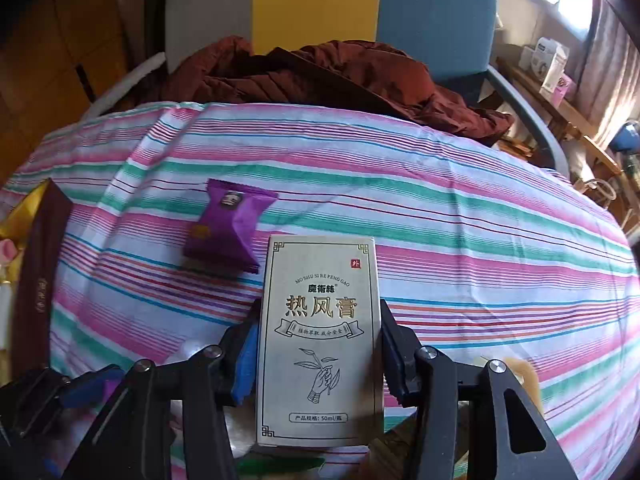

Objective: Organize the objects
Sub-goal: 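Grasp the purple snack packet with the left tool while the right tool grasps the cream medicine box, then carry the packet and box over the gold tray with both tools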

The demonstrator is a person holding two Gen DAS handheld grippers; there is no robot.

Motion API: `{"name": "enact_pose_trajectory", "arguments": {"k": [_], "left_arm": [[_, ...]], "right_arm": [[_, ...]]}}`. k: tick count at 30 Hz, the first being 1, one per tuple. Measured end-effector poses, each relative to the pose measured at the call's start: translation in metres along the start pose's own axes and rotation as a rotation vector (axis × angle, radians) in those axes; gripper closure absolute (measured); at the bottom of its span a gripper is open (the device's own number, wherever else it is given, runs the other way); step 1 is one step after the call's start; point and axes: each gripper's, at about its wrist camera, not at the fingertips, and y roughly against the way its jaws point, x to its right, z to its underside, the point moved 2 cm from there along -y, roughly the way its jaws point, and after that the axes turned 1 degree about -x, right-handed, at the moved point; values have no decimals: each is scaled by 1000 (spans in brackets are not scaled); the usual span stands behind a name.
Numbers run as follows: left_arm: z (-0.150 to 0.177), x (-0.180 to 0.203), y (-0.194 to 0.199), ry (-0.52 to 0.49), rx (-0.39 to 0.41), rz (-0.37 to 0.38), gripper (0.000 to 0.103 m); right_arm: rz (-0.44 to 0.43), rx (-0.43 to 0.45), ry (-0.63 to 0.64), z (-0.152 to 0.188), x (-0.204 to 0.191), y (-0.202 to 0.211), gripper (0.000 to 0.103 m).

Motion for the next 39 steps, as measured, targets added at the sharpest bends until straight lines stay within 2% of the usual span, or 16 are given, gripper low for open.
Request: {"name": "enact_pose_trajectory", "arguments": {"k": [14,21,25,31,39], "left_arm": [[10,4,15,-23,4,-49,51],[16,1,59,-37,54,-43,51],[18,-11,90,-20,87,-36,51],[25,-55,136,62,142,-67,51],[54,-133,186,216,194,-168,51]], "right_arm": [[-62,160,-40,-13,4,43,51],[-123,250,-7,-14,-7,64,51],[-140,264,-2,-13,-12,69,51],[-172,242,26,-12,-37,76,51],[-254,237,125,2,-116,96,51]]}}
